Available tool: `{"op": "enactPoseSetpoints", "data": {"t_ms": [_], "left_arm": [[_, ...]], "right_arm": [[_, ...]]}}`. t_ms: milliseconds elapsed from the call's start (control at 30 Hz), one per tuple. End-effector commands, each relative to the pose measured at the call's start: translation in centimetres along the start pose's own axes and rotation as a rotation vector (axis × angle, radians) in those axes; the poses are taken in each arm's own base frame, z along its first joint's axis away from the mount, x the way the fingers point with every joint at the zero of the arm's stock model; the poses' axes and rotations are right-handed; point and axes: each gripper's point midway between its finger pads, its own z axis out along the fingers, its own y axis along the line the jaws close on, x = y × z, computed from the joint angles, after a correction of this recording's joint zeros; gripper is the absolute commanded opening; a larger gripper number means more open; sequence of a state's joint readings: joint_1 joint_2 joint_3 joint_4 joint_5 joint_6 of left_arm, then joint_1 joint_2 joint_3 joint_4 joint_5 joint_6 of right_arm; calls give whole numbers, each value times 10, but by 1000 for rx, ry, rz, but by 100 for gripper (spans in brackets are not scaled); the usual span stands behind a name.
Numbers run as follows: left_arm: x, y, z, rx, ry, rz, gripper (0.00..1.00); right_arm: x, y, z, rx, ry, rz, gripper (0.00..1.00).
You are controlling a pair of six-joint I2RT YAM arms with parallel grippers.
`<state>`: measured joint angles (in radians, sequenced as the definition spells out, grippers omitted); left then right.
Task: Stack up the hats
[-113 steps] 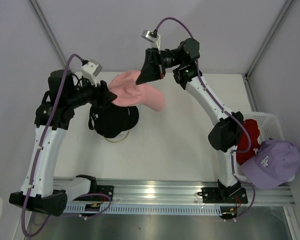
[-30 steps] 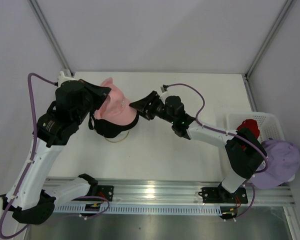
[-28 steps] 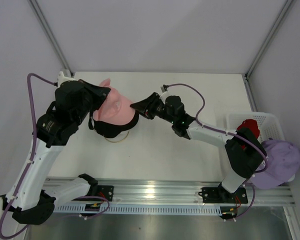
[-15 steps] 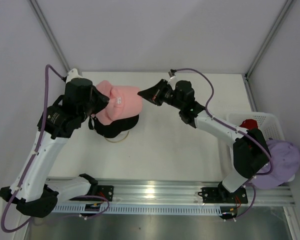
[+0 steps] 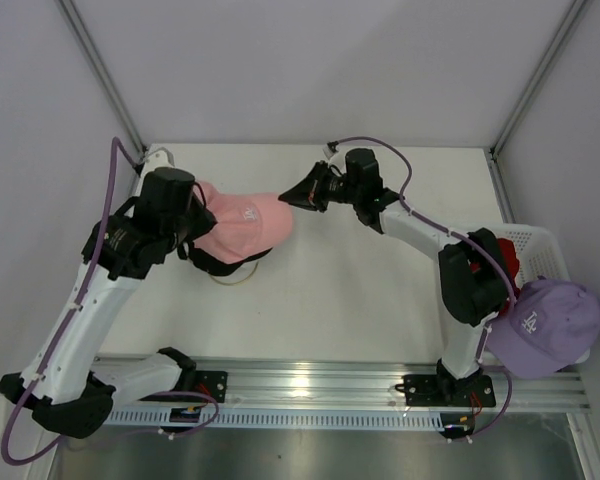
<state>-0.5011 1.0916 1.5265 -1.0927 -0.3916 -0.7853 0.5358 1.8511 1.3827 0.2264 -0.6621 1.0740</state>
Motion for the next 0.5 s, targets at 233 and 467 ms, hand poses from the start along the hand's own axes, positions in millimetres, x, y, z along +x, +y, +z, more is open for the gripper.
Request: {"op": "enactPoseSetpoints", "data": {"t_ms": [233,467], "left_arm": [[5,43,4,-150,-58,121,20],[-40,23,-33,-6,-210,156,96]], "right_arm": [[11,-94,20,205,31,2,0],[6,-105,42,94,65,15,0]]}}
